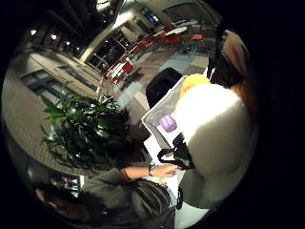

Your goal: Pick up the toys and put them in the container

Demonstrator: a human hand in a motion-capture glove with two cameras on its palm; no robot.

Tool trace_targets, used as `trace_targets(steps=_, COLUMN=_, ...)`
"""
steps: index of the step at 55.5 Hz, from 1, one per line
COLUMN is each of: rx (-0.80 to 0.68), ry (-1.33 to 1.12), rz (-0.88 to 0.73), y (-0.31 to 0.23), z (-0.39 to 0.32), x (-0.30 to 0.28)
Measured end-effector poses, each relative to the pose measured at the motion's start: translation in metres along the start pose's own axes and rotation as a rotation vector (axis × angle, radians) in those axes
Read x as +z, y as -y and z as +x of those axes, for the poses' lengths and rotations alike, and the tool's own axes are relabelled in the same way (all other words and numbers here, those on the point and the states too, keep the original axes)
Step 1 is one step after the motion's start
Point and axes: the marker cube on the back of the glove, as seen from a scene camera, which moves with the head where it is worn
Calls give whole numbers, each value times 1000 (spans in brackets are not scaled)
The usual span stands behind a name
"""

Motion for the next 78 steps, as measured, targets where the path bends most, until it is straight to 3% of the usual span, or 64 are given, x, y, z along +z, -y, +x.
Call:
trace_targets(steps=12, rx=36, ry=-4, rz=-67, y=47, z=-31, x=47)
trace_targets(steps=20, rx=18, ry=-1, rz=-176, y=44, z=-31, x=67)
trace_targets(steps=31, rx=-23, ry=6, rz=-187, y=27, z=-17, x=52)
trace_targets(steps=44, rx=-122, ry=-35, rz=-237, y=-71, z=21, x=14)
trace_targets(steps=65, rx=168, ry=-54, rz=-343, y=-247, z=121, x=19)
trace_targets(steps=78, rx=231, ry=-61, rz=-335, y=-288, z=142, x=20)
